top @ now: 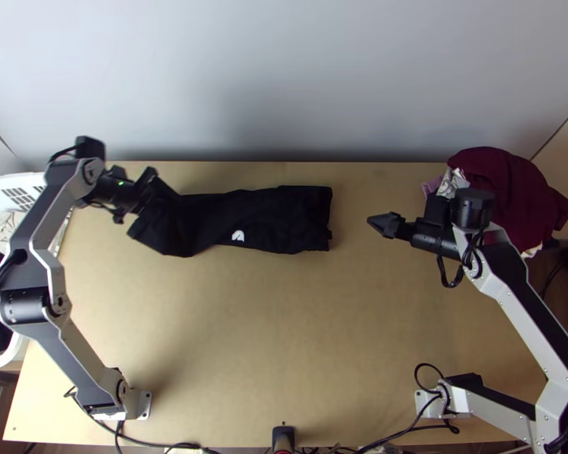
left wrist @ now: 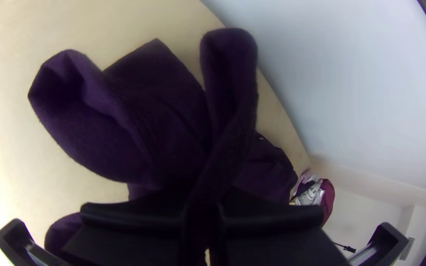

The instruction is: Fold the t-shirt

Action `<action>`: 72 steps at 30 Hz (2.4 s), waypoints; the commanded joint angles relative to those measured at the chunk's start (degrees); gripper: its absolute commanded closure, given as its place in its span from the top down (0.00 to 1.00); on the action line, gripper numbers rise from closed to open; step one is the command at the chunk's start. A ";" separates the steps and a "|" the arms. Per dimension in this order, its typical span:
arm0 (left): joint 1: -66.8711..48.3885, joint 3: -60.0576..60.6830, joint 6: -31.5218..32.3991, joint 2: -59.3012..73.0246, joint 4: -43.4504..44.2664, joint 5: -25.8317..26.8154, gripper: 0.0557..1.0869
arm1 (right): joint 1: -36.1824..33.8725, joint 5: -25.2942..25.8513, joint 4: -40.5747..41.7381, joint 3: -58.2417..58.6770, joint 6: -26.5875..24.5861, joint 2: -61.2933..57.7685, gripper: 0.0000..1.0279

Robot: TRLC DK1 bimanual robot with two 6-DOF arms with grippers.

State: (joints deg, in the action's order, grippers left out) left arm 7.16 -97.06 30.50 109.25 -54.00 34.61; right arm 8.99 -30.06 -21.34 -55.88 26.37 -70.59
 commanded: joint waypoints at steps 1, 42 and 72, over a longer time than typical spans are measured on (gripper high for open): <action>-7.69 -7.36 3.78 2.37 -1.11 -1.92 0.03 | -0.03 0.01 1.48 3.76 -0.18 1.59 0.96; -39.06 -34.25 36.21 27.42 37.56 -10.62 0.94 | 0.06 0.36 10.09 25.47 4.13 17.68 0.96; -43.98 -32.41 25.48 29.35 35.72 -4.55 0.94 | -1.00 0.62 9.83 25.56 5.36 21.98 0.96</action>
State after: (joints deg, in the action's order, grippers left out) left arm -39.99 -129.34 62.83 136.59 -13.65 30.57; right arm 8.23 -29.54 -10.52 -29.56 31.33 -49.84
